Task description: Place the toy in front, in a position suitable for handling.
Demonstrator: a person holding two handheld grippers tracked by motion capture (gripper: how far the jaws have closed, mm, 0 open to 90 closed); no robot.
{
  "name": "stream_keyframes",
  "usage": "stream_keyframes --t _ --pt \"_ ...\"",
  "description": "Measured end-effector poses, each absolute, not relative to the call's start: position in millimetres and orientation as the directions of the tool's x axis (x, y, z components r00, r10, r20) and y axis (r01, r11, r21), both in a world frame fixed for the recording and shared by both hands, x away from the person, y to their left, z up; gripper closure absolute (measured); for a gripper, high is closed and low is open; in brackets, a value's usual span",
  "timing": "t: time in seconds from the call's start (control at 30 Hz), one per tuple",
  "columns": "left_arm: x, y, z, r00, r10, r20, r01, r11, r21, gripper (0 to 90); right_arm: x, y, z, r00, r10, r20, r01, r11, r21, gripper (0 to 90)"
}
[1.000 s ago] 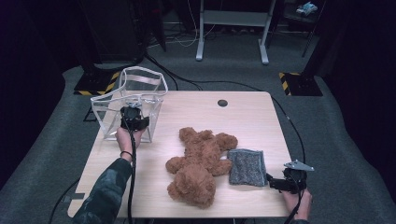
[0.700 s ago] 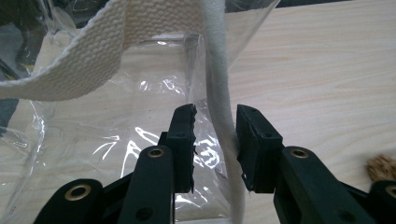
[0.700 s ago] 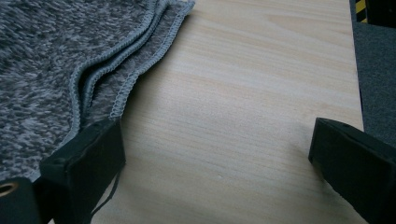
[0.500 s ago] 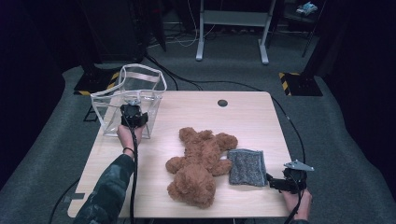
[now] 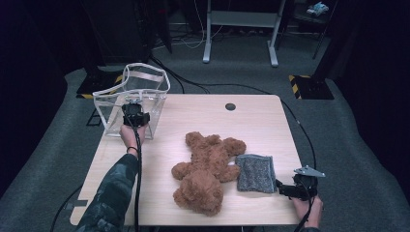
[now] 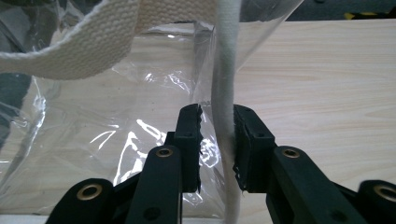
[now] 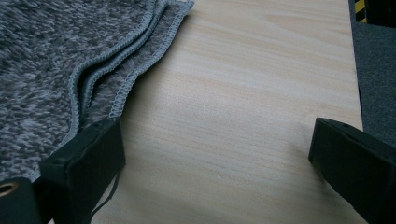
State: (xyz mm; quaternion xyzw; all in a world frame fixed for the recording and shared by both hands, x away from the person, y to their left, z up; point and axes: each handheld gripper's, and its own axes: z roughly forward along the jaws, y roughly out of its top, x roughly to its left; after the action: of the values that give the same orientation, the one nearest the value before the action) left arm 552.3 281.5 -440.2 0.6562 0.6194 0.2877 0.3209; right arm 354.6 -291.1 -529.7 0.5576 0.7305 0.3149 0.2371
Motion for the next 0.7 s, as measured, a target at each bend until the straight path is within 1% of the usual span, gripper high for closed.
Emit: stream_keyframes --t 0.13,0.2,0.23,0.27,0.3,0.43,0.5,0.57,0.63,0.7 --pt "553.3 282.9 -441.4 0.074 0.997 -0.028 0.63 -0.025 0.777 72.1 354.5 -291.1 -529.7 -0.265 0.964 0.005 0.665 0.179 0.725 3.0" --pt "552.4 282.7 -440.7 0.078 0.997 -0.03 0.627 -0.026 0.778 69.0 354.6 -291.2 -529.7 -0.266 0.964 0.004 0.665 0.18 0.725 3.0" --pt "550.6 282.9 -439.2 0.089 0.995 -0.033 0.633 -0.031 0.774 66.8 354.5 -291.3 -529.7 -0.267 0.964 0.003 0.665 0.182 0.725 3.0" --pt "550.6 282.9 -439.2 0.089 0.995 -0.033 0.633 -0.031 0.774 62.9 354.5 -291.3 -529.7 -0.267 0.964 0.003 0.665 0.182 0.725 3.0" --pt "548.4 283.3 -438.1 0.094 0.995 -0.046 0.63 -0.023 0.776 62.9 354.6 -291.2 -529.7 -0.266 0.964 0.004 0.665 0.18 0.725 3.0" --pt "538.2 287.2 -435.1 0.118 0.992 -0.051 0.632 -0.035 0.774 50.6 354.5 -291.3 -529.7 -0.267 0.964 0.003 0.665 0.182 0.724 3.0" --pt "535.6 287.7 -434.9 0.119 0.991 -0.059 0.636 -0.03 0.771 47.4 354.5 -291.2 -529.7 -0.265 0.964 0.004 0.666 0.18 0.724 2.9" --pt "524.9 289.8 -436.4 0.159 0.984 -0.077 0.651 -0.046 0.758 42.7 354.5 -291.2 -529.7 -0.265 0.964 0.004 0.666 0.18 0.724 2.9" --pt "516.8 288.2 -437.6 0.17 0.984 -0.049 0.635 -0.072 0.769 40.1 354.5 -291.4 -529.7 -0.266 0.964 0.003 0.666 0.182 0.724 2.9" --pt "509.8 288.9 -439.0 0.198 0.979 -0.05 0.636 -0.089 0.767 36.6 354.5 -291.3 -529.7 -0.265 0.964 0.003 0.666 0.181 0.724 2.9"
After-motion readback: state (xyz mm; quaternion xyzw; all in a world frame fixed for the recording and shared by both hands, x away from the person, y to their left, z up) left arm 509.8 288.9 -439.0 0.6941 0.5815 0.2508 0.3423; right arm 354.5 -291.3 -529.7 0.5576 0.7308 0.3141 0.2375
